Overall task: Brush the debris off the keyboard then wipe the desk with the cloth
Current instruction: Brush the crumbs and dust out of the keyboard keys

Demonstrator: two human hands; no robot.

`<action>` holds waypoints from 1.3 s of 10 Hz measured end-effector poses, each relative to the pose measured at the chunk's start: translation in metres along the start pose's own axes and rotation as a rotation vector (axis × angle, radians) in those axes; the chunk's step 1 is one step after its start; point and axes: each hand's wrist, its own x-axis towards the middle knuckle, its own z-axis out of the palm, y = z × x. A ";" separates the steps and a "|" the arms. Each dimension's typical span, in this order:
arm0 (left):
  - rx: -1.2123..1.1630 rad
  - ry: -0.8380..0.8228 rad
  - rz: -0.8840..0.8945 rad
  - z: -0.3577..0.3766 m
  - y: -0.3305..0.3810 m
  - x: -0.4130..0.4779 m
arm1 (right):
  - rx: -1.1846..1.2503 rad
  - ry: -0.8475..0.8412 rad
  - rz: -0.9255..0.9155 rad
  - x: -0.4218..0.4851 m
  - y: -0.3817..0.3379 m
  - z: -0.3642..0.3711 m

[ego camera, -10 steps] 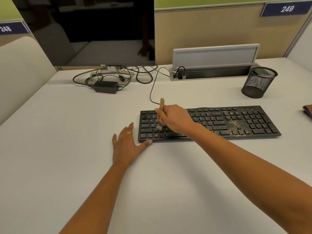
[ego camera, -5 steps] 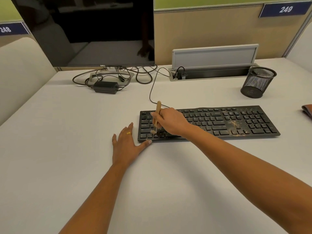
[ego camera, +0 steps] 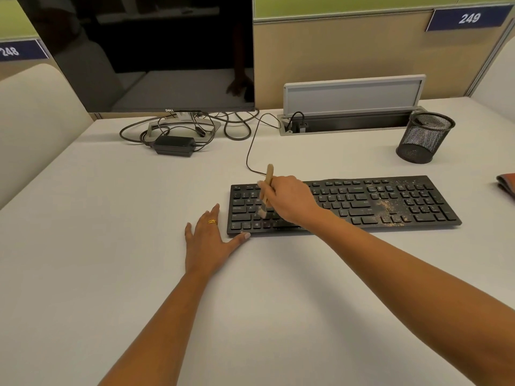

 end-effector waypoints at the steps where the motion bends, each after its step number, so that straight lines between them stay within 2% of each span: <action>1: 0.002 0.001 0.000 0.000 0.000 0.000 | -0.031 -0.039 -0.028 -0.003 -0.003 0.003; 3: 0.006 0.000 0.000 0.000 0.001 0.000 | 0.063 0.022 0.013 0.003 -0.002 -0.001; 4: 0.000 0.001 -0.003 -0.001 0.001 0.000 | 0.103 -0.061 -0.023 0.001 0.000 0.002; 6: -0.011 0.007 -0.003 -0.001 0.002 -0.001 | -0.111 -0.056 -0.089 0.002 0.001 -0.006; 9: -0.011 0.007 -0.005 -0.001 0.002 -0.001 | -0.097 -0.056 -0.067 -0.002 0.000 -0.002; 10: -0.013 0.006 -0.004 -0.001 0.003 -0.001 | -0.134 0.012 -0.047 0.000 0.000 -0.006; 11: -0.013 0.007 -0.004 -0.001 0.002 -0.001 | 0.034 -0.015 -0.046 -0.001 0.001 -0.006; 12: -0.005 0.012 -0.001 -0.001 0.001 -0.001 | -0.013 -0.087 -0.071 -0.005 0.000 -0.007; 13: -0.009 0.012 -0.002 0.000 0.002 -0.001 | -0.230 -0.043 -0.067 -0.001 0.001 -0.013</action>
